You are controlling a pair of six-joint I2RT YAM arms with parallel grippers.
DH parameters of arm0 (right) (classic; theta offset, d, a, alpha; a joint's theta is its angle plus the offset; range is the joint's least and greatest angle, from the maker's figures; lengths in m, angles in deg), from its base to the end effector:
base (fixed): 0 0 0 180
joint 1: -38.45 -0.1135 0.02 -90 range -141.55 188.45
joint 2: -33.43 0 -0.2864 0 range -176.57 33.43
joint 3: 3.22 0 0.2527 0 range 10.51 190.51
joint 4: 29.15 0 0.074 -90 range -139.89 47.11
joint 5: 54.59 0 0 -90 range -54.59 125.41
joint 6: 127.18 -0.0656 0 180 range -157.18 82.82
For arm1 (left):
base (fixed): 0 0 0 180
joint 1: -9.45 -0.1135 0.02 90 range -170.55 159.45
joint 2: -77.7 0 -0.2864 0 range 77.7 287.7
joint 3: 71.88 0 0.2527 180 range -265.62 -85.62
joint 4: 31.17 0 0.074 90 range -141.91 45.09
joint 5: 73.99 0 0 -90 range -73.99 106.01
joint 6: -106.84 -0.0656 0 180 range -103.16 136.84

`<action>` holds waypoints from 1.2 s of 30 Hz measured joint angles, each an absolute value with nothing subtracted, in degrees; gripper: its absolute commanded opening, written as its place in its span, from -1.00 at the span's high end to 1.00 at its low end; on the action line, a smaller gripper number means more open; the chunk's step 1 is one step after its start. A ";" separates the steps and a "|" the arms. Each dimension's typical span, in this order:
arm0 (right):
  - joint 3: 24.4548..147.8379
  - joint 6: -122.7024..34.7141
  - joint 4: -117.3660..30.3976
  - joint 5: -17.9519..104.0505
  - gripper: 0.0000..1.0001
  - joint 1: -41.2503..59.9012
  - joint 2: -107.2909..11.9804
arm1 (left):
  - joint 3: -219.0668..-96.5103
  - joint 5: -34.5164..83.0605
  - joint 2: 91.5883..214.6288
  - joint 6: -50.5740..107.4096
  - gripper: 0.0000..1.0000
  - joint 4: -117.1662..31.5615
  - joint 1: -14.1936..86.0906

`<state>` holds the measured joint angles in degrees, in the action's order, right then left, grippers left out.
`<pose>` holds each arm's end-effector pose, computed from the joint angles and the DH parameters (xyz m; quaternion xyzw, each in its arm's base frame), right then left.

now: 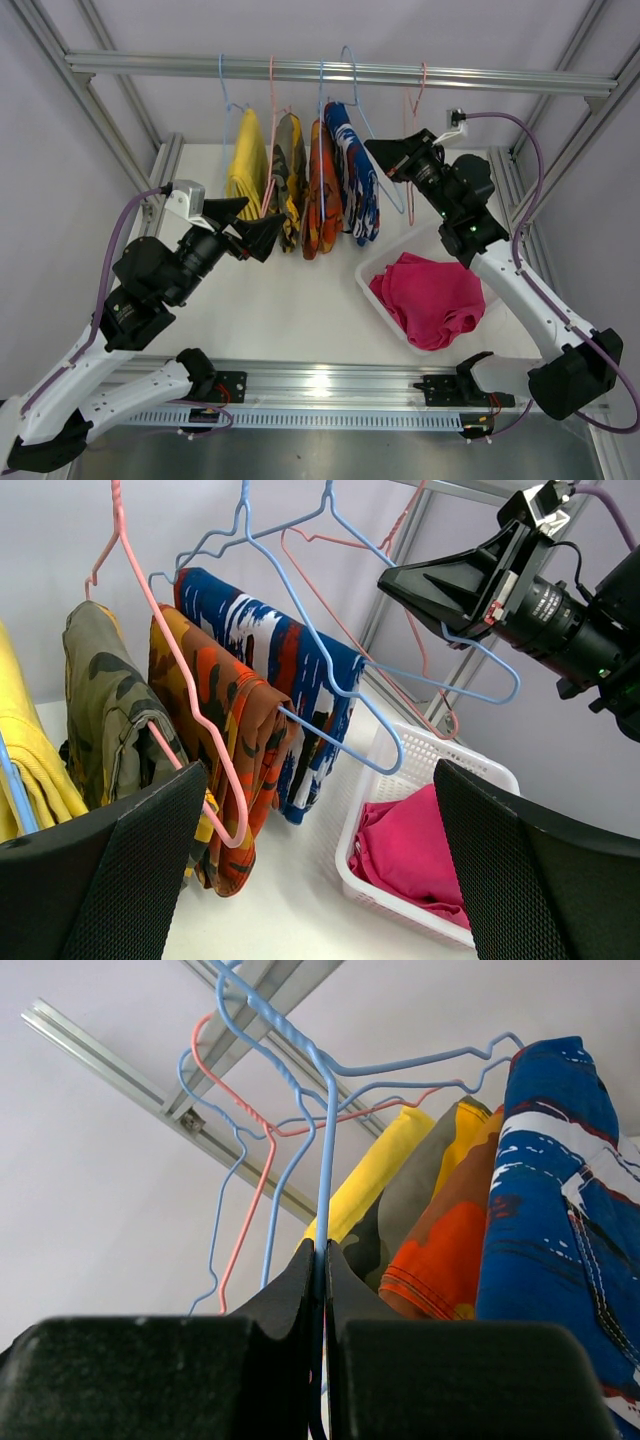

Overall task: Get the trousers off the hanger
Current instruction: Pick up the hanger from the clothesline.

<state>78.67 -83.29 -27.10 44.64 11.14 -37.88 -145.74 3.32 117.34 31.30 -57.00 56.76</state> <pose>0.2724 0.1525 0.4615 0.0398 0.6249 0.5054 0.5937 0.1089 -0.0968 0.4585 0.1034 0.6466 -0.3242 0.6827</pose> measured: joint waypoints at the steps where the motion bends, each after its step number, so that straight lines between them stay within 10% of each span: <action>1: 78.67 -83.29 -27.10 44.60 1.00 11.14 -37.60 | -145.74 3.34 117.34 31.30 -0.99 -57.00 56.76; 36: 81.38 -75.51 -44.23 43.27 1.00 9.81 -14.87 | -145.74 7.72 121.25 29.35 -0.99 -57.00 58.55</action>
<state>81.38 -75.51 -44.23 43.27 9.81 -14.87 -145.74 7.72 121.25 29.35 -57.00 58.55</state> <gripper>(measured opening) 0.022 0.994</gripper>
